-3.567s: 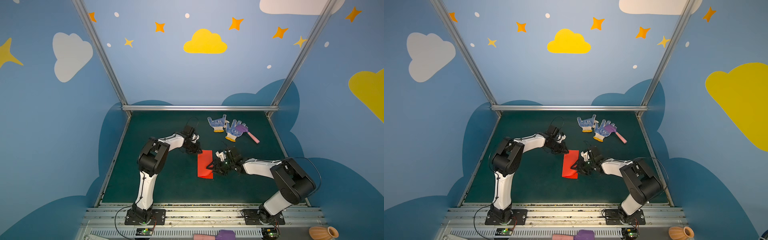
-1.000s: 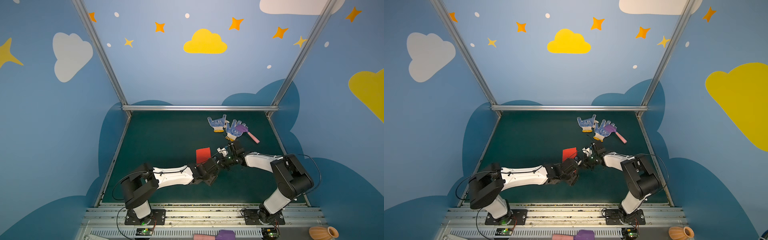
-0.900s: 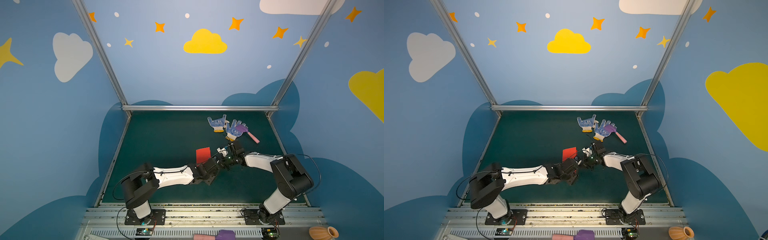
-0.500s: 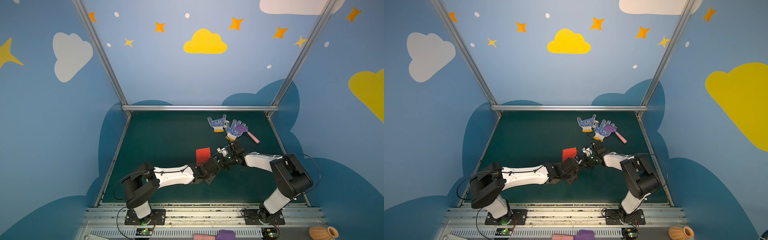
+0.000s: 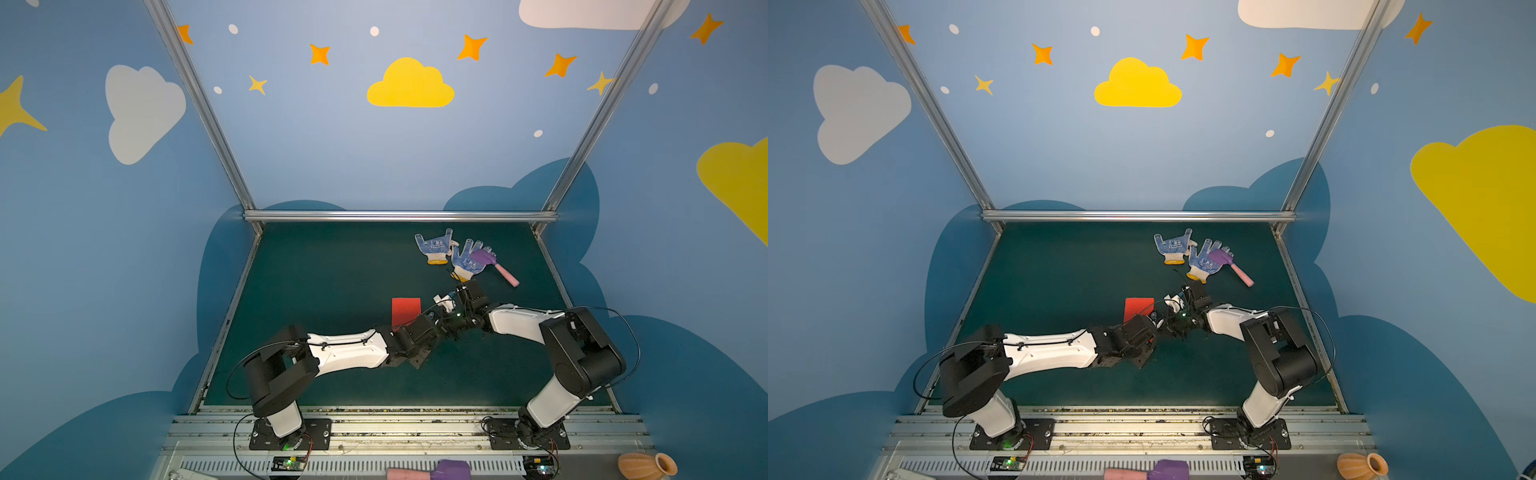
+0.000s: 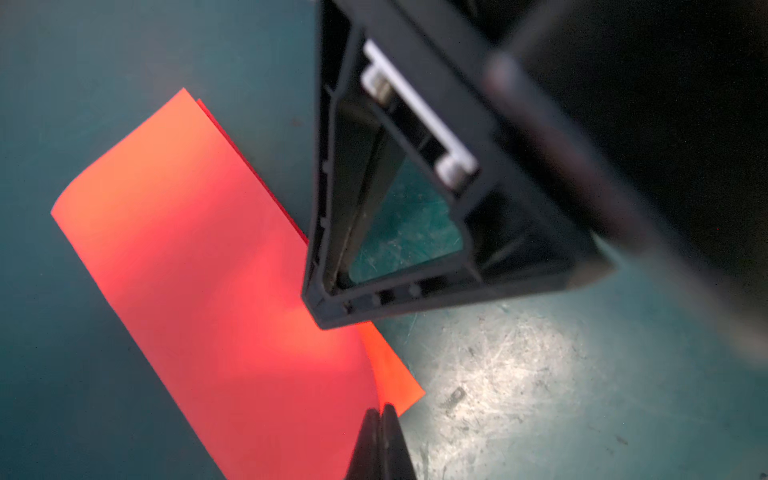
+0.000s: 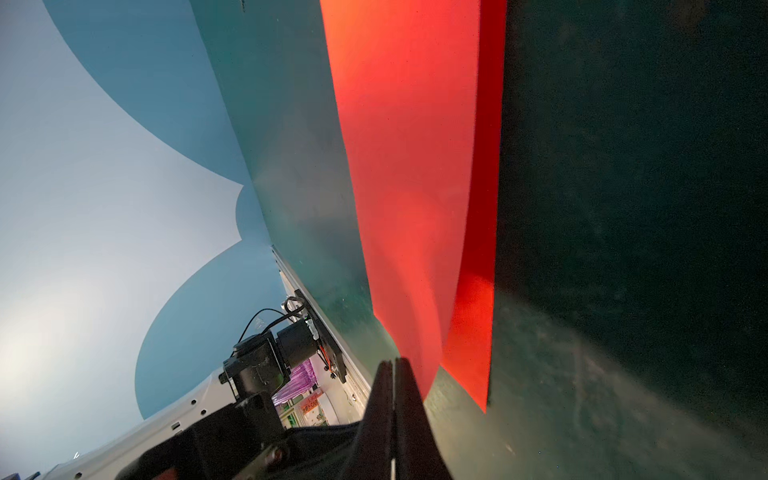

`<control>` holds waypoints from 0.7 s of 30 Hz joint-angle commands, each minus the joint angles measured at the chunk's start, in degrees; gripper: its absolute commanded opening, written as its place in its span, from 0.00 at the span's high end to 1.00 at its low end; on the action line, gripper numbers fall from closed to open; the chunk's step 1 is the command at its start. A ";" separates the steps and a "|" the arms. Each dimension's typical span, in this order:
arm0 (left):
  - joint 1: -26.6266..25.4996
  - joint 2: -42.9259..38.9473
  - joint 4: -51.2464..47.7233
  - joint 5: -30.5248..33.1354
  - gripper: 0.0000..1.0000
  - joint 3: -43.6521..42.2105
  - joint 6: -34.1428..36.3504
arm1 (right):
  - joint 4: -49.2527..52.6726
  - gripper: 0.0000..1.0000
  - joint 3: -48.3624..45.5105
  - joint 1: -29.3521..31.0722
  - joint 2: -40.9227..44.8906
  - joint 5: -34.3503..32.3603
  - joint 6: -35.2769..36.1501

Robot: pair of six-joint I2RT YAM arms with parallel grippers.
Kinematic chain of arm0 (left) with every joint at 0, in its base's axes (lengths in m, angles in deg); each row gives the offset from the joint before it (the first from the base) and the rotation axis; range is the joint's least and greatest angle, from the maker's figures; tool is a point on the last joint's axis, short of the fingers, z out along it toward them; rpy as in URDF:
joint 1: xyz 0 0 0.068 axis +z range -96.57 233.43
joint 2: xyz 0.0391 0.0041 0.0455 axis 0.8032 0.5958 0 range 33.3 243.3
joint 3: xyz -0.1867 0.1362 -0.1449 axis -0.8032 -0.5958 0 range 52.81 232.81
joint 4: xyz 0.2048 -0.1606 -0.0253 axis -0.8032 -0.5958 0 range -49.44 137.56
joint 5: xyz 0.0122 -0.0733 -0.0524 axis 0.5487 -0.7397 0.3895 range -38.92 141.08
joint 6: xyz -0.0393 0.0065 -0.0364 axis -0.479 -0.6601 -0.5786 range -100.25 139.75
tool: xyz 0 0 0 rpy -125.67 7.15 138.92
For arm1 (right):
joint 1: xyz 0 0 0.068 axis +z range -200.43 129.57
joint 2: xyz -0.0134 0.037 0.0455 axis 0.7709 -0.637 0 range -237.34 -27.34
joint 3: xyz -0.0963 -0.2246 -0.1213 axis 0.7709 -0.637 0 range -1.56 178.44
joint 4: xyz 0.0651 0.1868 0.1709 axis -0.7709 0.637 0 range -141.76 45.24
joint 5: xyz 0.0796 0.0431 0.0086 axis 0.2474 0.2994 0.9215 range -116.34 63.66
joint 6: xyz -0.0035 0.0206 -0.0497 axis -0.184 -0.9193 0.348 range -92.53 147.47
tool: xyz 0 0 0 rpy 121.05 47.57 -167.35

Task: Fold a paper plane with a square sheet of paper (fold left side to right side)

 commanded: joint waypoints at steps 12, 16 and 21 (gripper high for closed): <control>3.45 -3.06 2.92 -10.30 0.97 -0.09 -4.17 | 9.22 0.72 4.68 -7.05 2.87 0.79 6.19; 3.09 -2.86 3.94 -11.88 0.97 -0.24 -5.32 | 12.44 0.77 10.18 -6.82 -1.04 2.10 8.37; 2.87 -2.95 4.65 -10.92 0.97 -1.46 -6.21 | 15.49 0.94 17.56 -5.06 -7.95 2.25 10.22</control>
